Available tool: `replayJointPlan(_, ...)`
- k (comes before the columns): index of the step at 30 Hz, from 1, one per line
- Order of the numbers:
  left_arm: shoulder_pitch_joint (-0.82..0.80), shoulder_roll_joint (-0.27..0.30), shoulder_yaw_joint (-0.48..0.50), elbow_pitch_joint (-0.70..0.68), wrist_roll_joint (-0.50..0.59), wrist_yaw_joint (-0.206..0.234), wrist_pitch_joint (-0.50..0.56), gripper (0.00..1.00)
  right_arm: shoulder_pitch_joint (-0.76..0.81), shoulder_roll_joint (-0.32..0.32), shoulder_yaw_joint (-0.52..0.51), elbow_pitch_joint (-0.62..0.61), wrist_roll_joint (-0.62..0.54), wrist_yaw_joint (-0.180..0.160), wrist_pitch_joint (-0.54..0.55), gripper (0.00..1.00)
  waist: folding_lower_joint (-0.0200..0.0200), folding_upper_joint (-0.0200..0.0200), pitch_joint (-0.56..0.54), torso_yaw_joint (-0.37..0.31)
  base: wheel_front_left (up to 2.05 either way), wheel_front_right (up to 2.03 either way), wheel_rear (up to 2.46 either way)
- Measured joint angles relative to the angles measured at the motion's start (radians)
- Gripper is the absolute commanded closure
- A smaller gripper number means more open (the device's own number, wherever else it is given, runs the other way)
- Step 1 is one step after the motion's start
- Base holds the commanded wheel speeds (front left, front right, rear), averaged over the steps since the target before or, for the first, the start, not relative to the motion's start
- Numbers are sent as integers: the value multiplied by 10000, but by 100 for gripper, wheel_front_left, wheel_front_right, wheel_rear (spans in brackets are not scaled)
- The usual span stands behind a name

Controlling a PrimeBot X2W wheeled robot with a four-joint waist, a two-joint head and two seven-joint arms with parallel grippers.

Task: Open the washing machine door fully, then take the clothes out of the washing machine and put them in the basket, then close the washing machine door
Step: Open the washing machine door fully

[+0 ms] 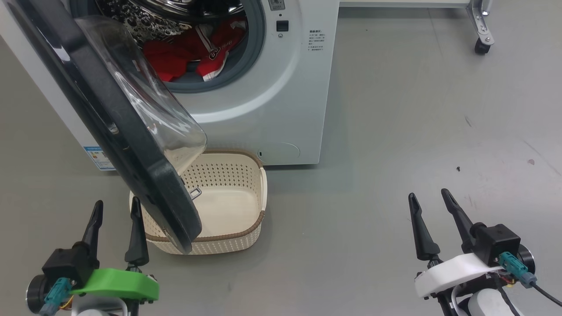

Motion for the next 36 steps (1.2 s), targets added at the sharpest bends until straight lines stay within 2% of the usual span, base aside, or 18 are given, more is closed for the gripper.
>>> replayJointPlan(14,59,0,-157,353,-6,-40,0,0,234,215,-100,-65,-546,50,0,0,0,0,-40,-25,0,0,0)
replayJointPlan(36,90,0,-267,681,-186,-92,0,0,512,560,-502,-69,-886,384,0,0,0,0,-35,-46,0,0,0)
